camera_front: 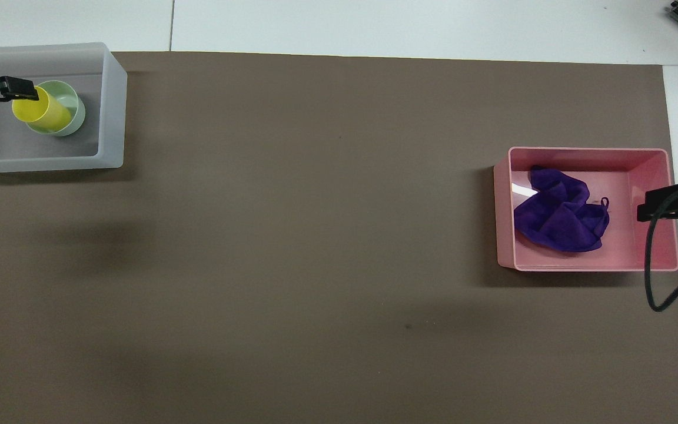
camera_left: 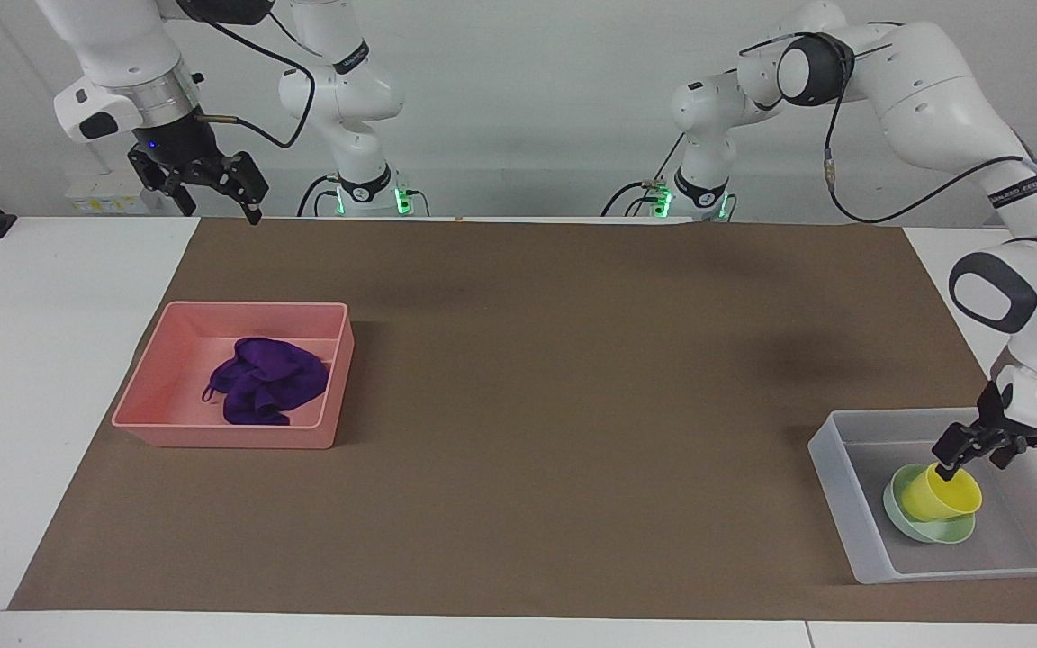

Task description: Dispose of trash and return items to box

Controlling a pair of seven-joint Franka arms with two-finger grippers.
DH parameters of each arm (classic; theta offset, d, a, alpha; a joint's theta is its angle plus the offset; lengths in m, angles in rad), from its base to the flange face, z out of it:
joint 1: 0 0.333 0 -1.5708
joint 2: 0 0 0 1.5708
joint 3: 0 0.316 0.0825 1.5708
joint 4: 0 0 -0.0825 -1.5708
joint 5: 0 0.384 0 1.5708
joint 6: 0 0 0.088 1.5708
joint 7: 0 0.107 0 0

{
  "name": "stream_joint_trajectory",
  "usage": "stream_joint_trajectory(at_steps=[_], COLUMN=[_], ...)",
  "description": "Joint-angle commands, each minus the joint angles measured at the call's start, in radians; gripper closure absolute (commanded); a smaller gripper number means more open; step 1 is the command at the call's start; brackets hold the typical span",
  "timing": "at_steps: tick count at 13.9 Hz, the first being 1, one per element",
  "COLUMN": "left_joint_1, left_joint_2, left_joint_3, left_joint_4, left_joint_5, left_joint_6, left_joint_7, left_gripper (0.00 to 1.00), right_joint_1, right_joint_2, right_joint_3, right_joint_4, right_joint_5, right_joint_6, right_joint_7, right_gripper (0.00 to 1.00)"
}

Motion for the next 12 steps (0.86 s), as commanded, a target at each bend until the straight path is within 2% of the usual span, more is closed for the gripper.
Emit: stream_joint_trajectory(at_steps=[1,4,8,10,12], left_joint_1=[-0.054,-0.128,-0.229,-0.261,-0.274], left_joint_2=[-0.168,-0.335,-0.525,-0.591,-0.616], left_joint_3=[0.012,0.012,0.010,0.012,0.010], left_joint_4=[-0.127,-0.276,-0.402,-0.442,-0.435], left_joint_5=[-0.007,-0.009,-0.007,-0.007,-0.007], left_joint_6=[-0.068,-0.095,-0.221,-0.284,-0.356], left_joint_7=[0.013,0.007,0.000,0.000,0.004], left_gripper=[0.00,0.00,0.00,0.00,0.00], right_joint_1=[-0.002,-0.002,-0.004,-0.004,-0.004], right_joint_2=[-0.010,-0.010,-0.012,-0.012,-0.012], right_joint_3=[0.005,0.005,0.005,0.005,0.005], right_joint_4=[-0.019,-0.021,-0.022,-0.022,-0.022], right_joint_5=[-0.015,-0.016,-0.009,-0.008,-0.008], right_joint_6=[0.019,0.021,0.019,0.021,0.019], right_joint_7=[-0.021,-0.017,-0.013,-0.013,-0.013], right_gripper=[0.00,0.00,0.00,0.00,0.00])
